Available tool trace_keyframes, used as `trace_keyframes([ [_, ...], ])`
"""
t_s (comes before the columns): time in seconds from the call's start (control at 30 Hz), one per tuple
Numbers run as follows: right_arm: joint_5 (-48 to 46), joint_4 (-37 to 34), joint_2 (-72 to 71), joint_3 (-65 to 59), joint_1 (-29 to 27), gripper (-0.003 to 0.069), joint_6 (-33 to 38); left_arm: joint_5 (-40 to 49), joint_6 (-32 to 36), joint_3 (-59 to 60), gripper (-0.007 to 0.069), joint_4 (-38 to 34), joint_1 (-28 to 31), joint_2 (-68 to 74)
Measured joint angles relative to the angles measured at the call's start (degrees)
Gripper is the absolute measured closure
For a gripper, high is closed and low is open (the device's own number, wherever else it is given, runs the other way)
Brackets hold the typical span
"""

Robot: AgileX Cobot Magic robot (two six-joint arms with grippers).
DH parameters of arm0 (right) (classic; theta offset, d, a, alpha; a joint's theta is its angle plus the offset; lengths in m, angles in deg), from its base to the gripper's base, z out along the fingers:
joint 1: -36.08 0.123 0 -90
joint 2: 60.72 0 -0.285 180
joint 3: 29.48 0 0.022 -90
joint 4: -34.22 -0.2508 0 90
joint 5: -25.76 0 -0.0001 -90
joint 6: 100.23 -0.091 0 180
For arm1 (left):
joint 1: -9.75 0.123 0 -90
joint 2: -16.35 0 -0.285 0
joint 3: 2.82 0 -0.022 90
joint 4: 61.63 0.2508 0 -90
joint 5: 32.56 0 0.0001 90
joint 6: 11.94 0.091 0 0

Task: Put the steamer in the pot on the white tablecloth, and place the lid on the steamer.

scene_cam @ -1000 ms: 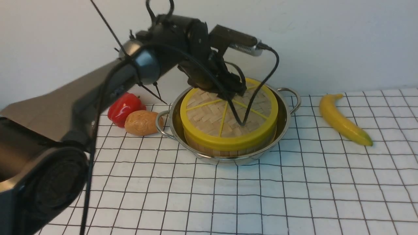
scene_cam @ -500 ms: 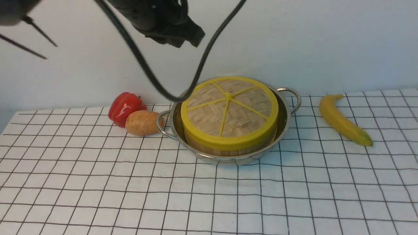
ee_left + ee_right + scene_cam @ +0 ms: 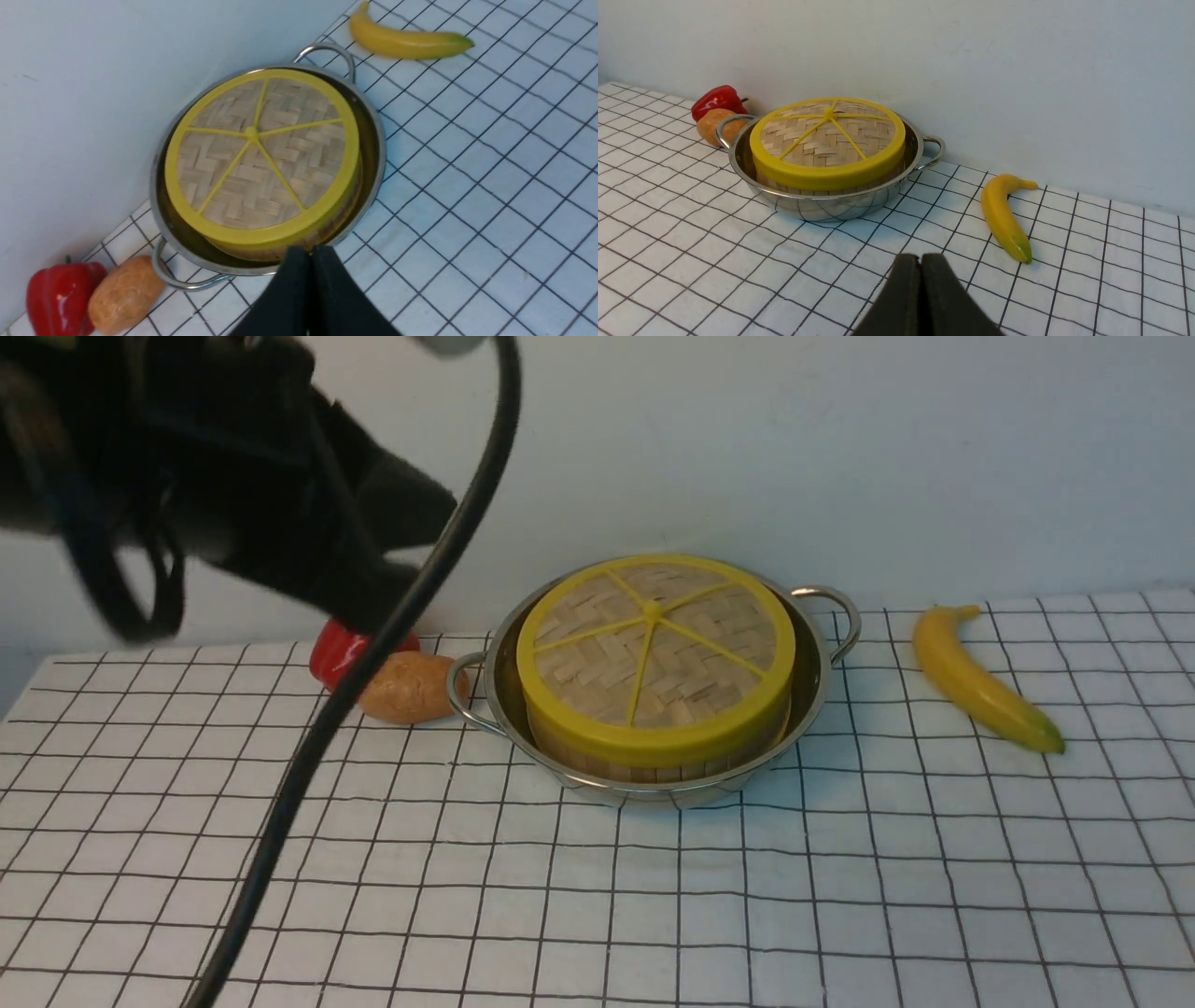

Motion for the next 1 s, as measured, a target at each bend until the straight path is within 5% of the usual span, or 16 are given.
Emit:
trace_keyframes([
  [0.33,0.86,0.00,-0.86,-1.56,0.00,0.0664,-0.37,-14.87,0.46,22.40,0.0643,-9.68,0.00,-13.54],
  [1.0,1.04,0.00,-0.86,-1.56,0.00,0.0623,-0.54,-15.19,2.68,23.87,0.0602,-11.16,0.00,-15.39],
])
